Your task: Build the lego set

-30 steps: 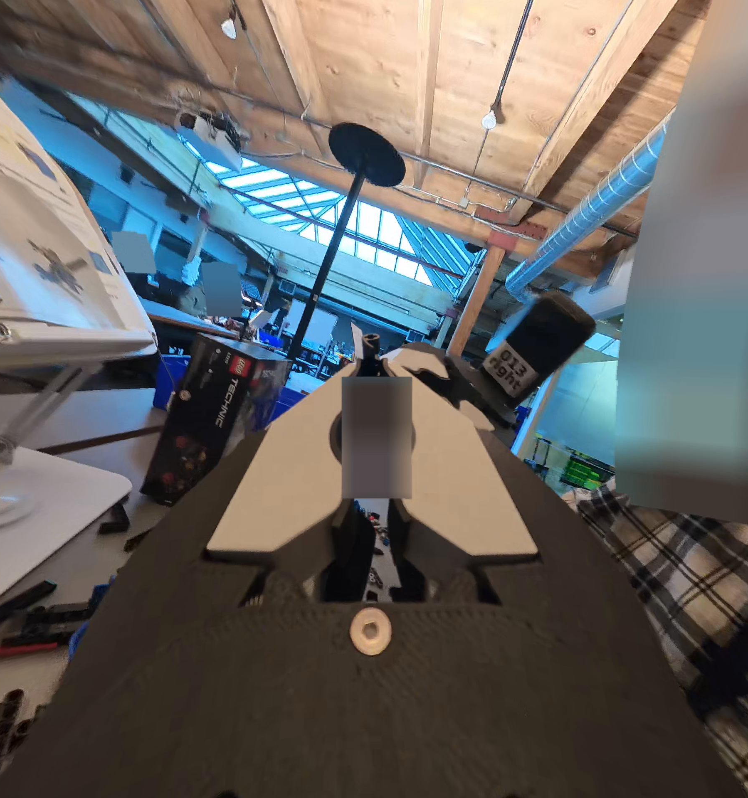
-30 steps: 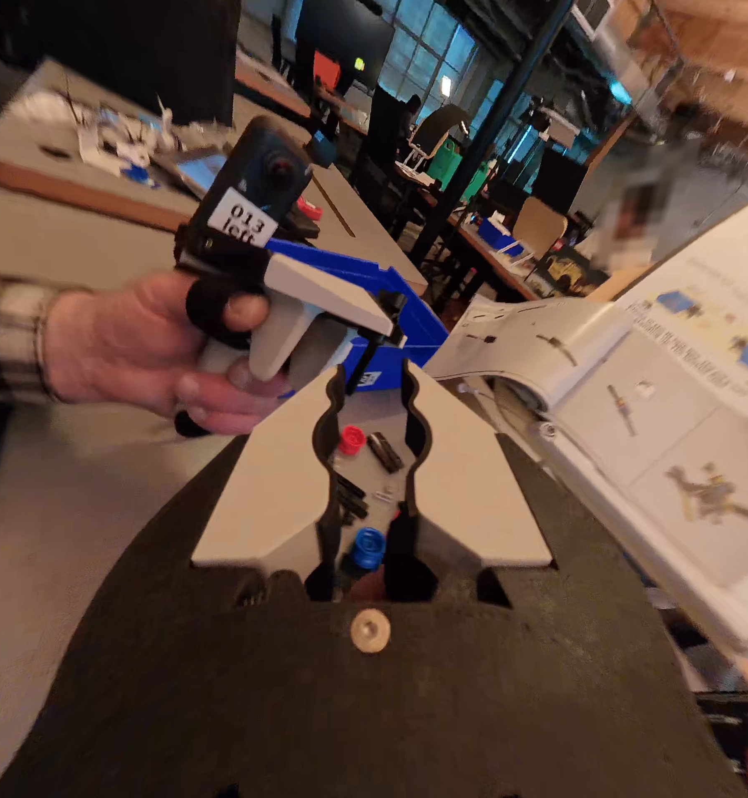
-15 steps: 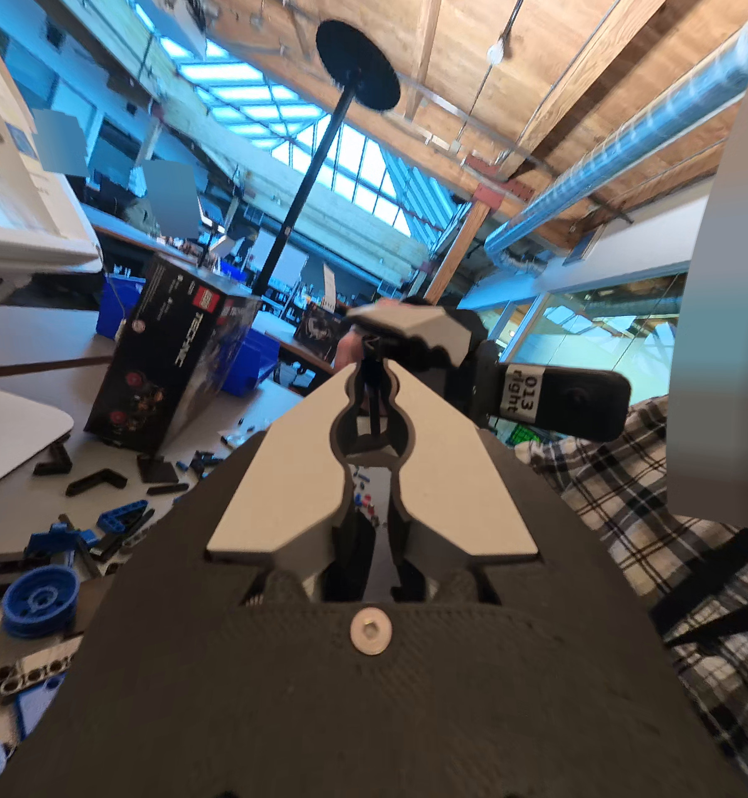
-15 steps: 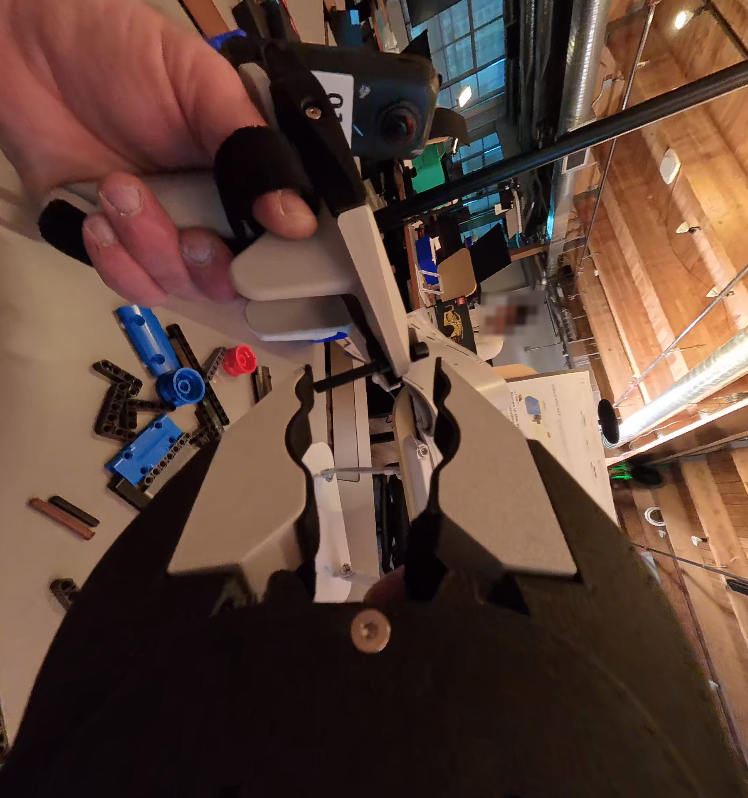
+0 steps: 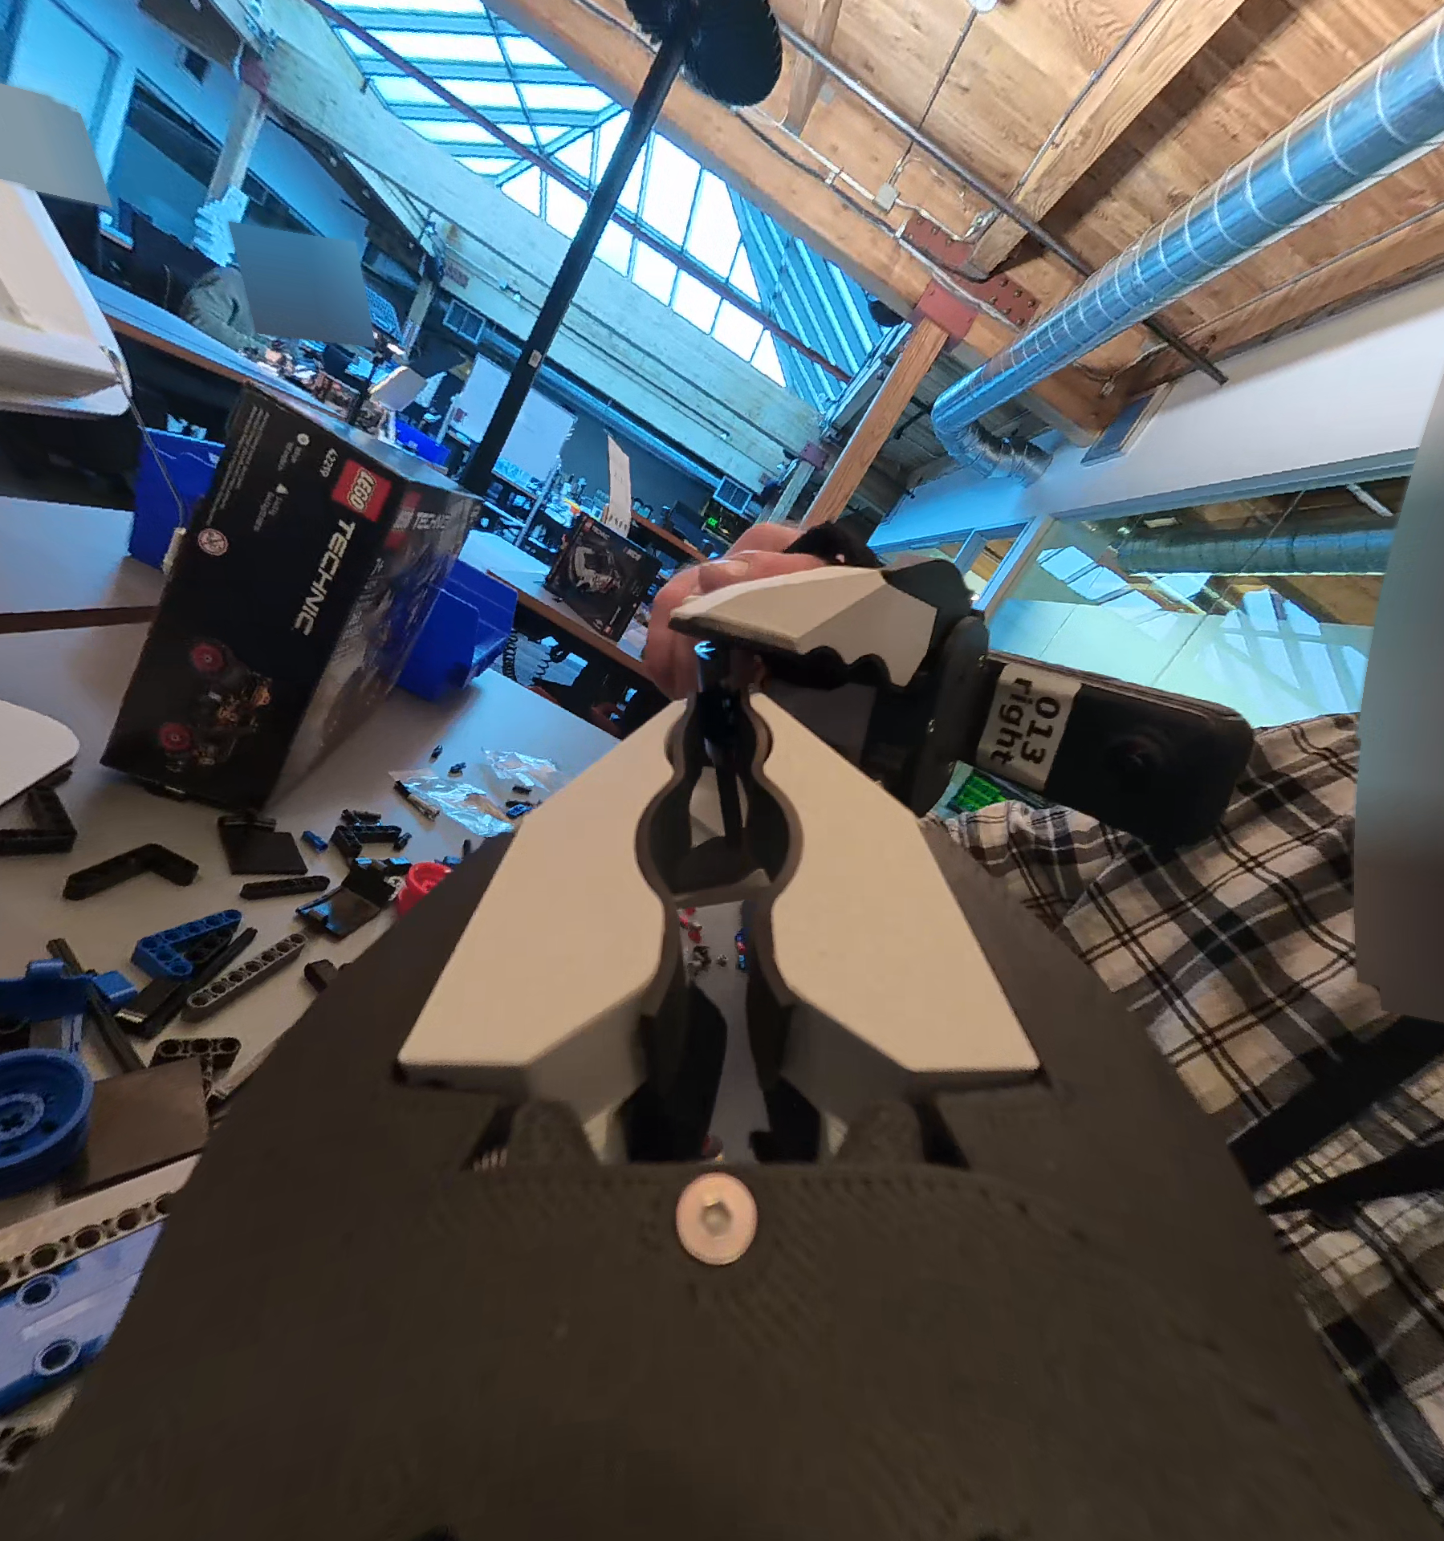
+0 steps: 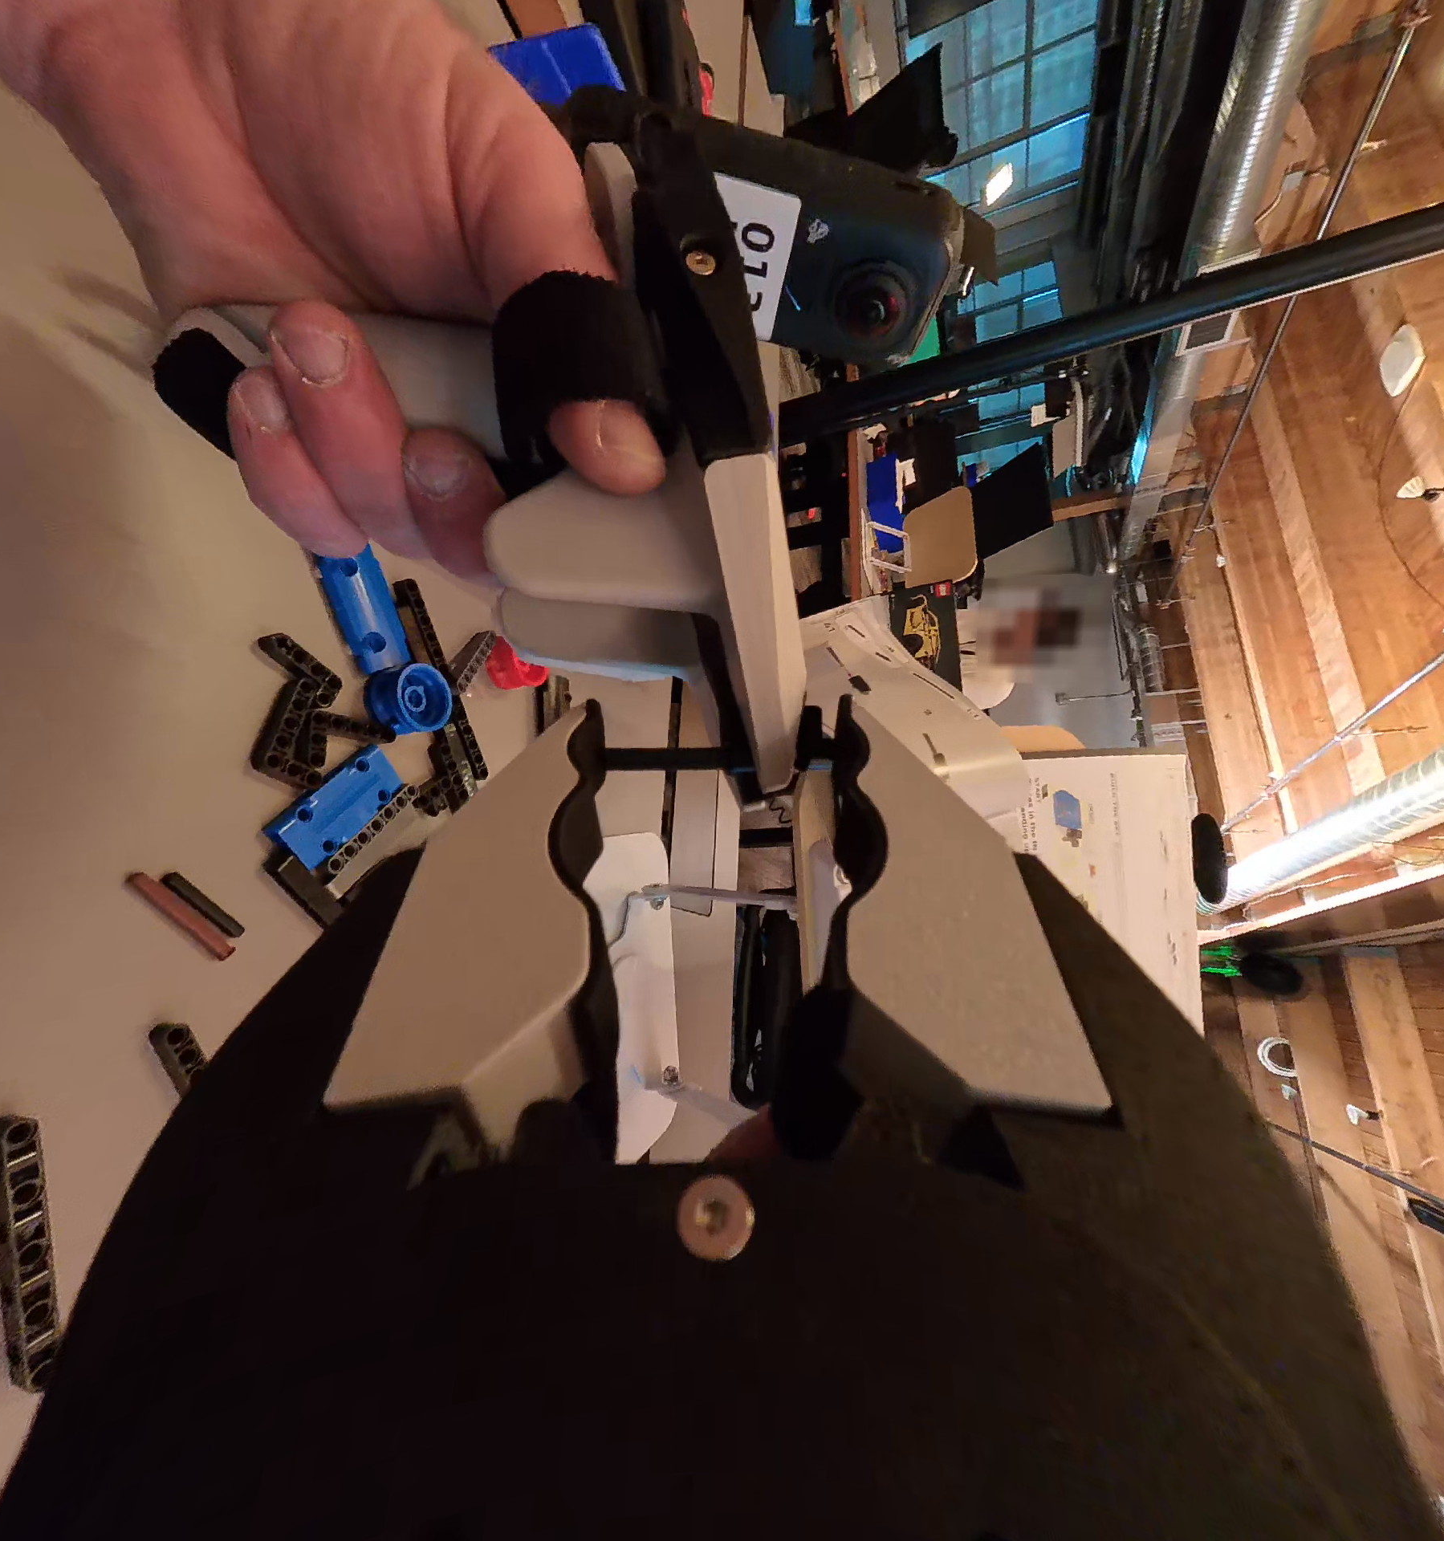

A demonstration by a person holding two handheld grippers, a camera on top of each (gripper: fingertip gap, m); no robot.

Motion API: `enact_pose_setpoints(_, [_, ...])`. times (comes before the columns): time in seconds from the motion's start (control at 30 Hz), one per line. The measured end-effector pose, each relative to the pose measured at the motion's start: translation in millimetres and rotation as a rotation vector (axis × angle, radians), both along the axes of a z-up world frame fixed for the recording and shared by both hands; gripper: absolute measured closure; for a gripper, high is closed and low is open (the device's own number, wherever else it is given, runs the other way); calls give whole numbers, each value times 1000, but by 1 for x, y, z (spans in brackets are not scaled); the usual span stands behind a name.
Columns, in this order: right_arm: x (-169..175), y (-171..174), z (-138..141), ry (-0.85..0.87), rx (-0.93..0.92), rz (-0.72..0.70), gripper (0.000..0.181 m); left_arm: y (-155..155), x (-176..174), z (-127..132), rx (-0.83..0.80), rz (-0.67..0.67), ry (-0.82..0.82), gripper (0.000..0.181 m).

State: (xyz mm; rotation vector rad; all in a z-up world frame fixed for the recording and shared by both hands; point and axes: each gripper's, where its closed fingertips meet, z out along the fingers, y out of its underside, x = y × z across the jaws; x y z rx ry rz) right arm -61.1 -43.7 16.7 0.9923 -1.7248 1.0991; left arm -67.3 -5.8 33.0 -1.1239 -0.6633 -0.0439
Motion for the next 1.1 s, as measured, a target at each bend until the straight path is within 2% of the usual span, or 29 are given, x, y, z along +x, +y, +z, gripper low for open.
enact_pose_setpoints(0.27, [-1,2,0,-25,20,-21,133,2,-1,-2,20,-15,-13,174])
enact_pose_setpoints(0.43, [-5,1,1,-90,-10,-46,132,0,-4,0,-19,41,15,174])
enact_pose_setpoints(0.53, [-12,6,5,-136,-60,-84,131,-9,-6,2,0,61,18,164])
enact_pose_setpoints(0.6, [-14,10,4,-151,-80,-99,131,-12,-7,3,-11,82,36,167])
enact_pose_setpoints(0.73, [-11,13,0,-174,-110,-113,131,5,-4,-4,-84,56,44,170])
enact_pose_setpoints(0.87, [-9,13,-4,-167,-123,-116,131,6,-4,-8,-108,45,46,175])
enact_pose_setpoints(0.97, [-7,22,-6,-193,-85,-97,119,7,-3,-14,-215,61,63,175])
enact_pose_setpoints(1.03, [-12,36,-8,-275,-48,-106,113,10,2,-26,-349,47,71,175])
enact_pose_setpoints(1.1, [-25,56,-15,-396,-1,-140,124,11,4,-50,-554,47,59,175])
